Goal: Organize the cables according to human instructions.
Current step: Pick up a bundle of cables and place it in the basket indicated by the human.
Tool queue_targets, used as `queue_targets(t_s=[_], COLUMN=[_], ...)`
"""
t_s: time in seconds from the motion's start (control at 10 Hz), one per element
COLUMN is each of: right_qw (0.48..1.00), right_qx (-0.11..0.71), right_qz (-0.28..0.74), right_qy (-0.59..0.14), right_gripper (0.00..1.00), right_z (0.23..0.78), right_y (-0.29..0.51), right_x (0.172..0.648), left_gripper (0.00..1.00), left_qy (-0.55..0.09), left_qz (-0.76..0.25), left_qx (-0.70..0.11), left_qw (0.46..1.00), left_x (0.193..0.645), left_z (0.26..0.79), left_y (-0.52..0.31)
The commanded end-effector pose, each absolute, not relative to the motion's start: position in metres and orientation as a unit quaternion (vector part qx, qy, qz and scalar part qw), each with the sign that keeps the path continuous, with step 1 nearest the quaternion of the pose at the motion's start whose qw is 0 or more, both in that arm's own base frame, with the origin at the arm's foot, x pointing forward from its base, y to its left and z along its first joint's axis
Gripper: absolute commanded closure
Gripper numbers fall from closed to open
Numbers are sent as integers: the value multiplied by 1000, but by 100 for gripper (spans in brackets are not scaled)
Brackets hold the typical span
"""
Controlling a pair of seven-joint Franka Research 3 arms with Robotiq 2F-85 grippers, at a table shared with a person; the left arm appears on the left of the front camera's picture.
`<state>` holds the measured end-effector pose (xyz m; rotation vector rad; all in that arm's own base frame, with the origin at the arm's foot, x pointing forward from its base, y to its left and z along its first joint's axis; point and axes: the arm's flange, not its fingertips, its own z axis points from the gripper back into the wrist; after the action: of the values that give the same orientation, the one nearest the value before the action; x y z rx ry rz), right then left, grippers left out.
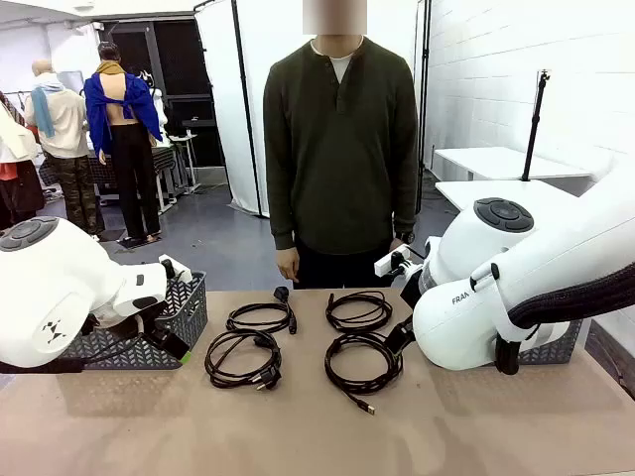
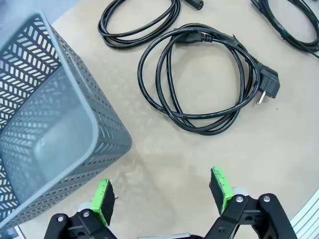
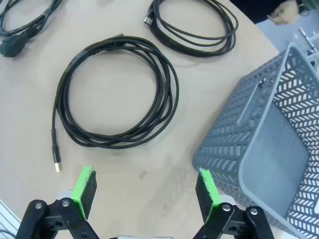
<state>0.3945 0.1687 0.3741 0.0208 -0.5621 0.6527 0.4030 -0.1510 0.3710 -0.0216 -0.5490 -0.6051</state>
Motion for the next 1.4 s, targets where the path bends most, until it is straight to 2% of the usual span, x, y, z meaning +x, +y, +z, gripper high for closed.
queue_targets(t_s=[0.0, 1.2, 1.3], right_qw=[909, 908, 906], right_qx=[10, 10, 18], right_qz=[316, 317, 323], right_qy=[-273, -272, -274], right_gripper=[0, 0, 0], right_z=[374, 374, 384], right_y=[169, 169, 167], right_x=[395, 394, 395], left_gripper=[0, 0, 0], left_qy=[-267, -267, -276], left_qz=[-294, -295, -298], left_qx=[-10, -10, -19], left_qw=[918, 917, 914], left_x=[403, 403, 400], left_z=[371, 371, 385], left_y=[-151, -152, -147])
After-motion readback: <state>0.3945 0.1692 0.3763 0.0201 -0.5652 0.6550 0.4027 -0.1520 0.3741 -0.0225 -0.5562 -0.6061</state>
